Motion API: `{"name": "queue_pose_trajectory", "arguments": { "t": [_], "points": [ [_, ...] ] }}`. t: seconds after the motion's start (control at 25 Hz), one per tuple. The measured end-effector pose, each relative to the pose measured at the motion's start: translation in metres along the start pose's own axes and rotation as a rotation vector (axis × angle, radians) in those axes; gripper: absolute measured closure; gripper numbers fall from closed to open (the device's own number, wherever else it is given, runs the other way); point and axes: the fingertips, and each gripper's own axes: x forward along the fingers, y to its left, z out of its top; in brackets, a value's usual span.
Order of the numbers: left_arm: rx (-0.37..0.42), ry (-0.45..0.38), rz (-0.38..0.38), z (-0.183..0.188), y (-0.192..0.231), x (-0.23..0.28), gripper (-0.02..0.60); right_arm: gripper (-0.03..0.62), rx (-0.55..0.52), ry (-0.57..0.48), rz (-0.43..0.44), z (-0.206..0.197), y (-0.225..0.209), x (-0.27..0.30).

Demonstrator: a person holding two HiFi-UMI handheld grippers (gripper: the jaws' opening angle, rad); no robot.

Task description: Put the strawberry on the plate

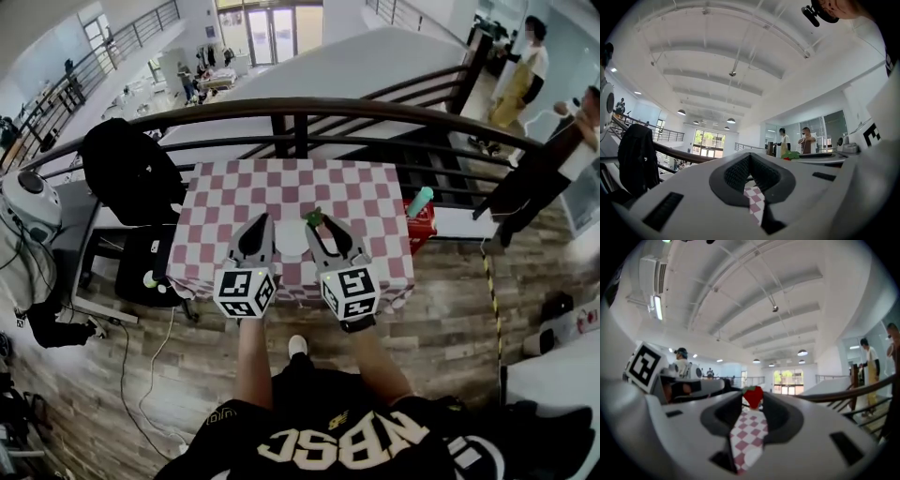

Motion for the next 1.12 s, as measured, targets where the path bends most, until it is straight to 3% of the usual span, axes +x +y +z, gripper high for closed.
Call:
{"name": "queue_pose_trajectory", "arguments": {
  "t": [0.24,0.4,0.92,1.12],
  "points": [
    [-0.021,-0.005,0.005,-0.004,0.059,0.016,0.568,0.451,-0.020,0.021,-0.016,-0.005,0.012,0.052],
    [-0.079,0.020,0.003,-0.022,0.088,0.022,0.568,0.451,-0.045,0.065,-0.014,-0.023,0.017,0.067],
    [-0.118,0.103,-0.042,-0.070,0.100,0.052,0.568,0.450,-0.045,0.185,-0.067,-0.068,-0.036,0.078],
    [-0.107,0.179,-0.065,-0.104,0.096,0.069,0.568,0.450,-0.009,0.238,-0.064,-0.097,-0.048,0.091]
  ]
}}
